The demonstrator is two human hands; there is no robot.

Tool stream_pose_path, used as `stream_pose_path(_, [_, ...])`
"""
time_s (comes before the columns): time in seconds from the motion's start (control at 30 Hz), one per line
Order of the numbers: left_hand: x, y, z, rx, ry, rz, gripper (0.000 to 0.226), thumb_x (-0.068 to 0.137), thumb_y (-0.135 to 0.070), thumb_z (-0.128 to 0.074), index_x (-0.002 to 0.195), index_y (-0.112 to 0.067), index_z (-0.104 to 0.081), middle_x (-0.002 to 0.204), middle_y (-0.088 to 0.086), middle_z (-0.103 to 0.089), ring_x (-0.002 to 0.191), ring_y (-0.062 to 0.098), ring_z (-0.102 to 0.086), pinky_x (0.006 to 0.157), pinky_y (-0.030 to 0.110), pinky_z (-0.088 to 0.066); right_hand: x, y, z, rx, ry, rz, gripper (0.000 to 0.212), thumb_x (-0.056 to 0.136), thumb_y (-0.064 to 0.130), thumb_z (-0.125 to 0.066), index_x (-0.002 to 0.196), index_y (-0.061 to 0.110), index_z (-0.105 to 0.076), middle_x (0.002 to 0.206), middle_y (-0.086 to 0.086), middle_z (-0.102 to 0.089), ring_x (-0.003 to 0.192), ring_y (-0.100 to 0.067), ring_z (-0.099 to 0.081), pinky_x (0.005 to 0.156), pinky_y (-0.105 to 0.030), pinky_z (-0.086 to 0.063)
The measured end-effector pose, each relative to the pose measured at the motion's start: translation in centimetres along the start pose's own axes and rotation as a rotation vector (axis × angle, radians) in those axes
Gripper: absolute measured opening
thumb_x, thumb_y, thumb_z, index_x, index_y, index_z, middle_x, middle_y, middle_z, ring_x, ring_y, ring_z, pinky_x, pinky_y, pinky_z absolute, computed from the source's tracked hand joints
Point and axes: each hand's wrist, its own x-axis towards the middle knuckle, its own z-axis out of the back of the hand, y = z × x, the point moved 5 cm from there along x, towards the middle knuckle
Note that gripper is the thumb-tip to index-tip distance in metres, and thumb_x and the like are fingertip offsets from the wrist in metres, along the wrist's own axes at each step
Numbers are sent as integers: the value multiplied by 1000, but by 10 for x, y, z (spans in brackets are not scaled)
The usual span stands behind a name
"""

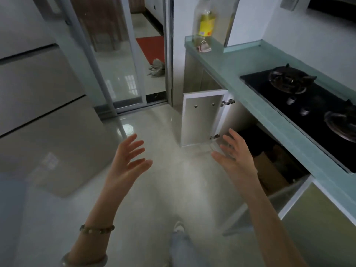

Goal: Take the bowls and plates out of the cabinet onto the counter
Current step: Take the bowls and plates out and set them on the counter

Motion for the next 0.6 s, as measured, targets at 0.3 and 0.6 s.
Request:
stream_pose_path(0.3, [121, 1, -29, 38, 148, 5, 73, 65, -33, -79, 131, -39, -47, 128, -7, -58, 117, 12, -58, 88, 26, -54, 95, -21, 2, 24, -161, -12, 74, 81, 5, -72, 142, 23, -35, 132, 5, -48, 115, -11, -52, 72, -2, -46])
stream_pose_path(0.6, [241, -9, -104, 34, 383, 33, 74, 70, -17, -74, 136, -20, -43, 131, 2, -54, 117, 14, -57, 93, 33, -51, 170, -19, 28, 54, -314, -42, 74, 81, 3, -71, 144, 20, -34, 137, -1, -46, 117, -11, -51, 75, -5, -48])
